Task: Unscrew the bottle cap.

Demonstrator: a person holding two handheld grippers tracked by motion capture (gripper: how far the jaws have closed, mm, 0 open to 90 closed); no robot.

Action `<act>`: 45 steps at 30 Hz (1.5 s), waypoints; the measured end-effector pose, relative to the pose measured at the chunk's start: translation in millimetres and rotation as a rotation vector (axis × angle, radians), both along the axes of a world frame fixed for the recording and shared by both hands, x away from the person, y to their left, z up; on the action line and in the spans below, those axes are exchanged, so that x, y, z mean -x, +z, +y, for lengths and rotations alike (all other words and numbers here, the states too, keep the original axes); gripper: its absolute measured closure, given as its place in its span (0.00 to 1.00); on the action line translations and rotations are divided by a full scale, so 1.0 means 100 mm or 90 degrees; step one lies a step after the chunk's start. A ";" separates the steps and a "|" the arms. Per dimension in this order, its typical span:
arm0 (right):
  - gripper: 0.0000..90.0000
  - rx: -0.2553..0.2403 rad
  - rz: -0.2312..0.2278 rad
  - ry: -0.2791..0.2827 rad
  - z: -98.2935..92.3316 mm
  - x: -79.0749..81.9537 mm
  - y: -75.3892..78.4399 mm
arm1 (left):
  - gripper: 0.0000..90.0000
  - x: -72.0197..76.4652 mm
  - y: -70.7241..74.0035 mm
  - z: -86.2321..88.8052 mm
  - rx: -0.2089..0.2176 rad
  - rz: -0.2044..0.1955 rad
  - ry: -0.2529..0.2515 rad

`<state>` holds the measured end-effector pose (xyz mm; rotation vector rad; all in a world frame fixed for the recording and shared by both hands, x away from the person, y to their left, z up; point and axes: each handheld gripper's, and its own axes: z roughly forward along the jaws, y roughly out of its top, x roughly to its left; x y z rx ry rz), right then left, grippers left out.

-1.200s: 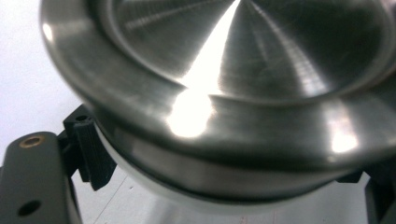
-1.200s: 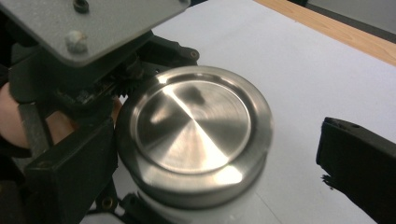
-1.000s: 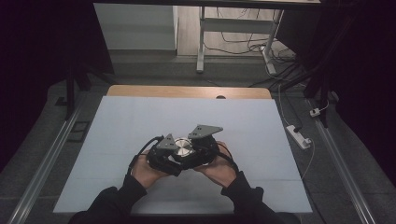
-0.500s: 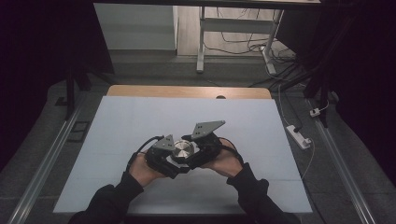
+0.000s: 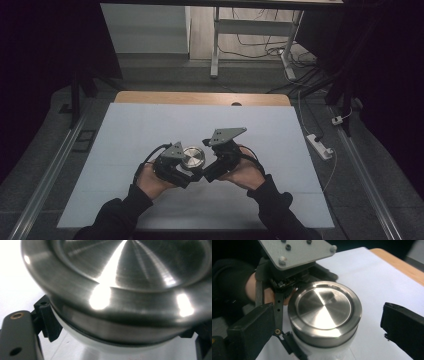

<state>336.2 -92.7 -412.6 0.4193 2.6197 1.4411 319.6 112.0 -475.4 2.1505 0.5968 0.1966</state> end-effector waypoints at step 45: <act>0.09 0.017 -0.030 -0.077 0.10 0.13 0.01 | 0.17 0.03 0.05 -0.02 -0.011 -0.006 0.024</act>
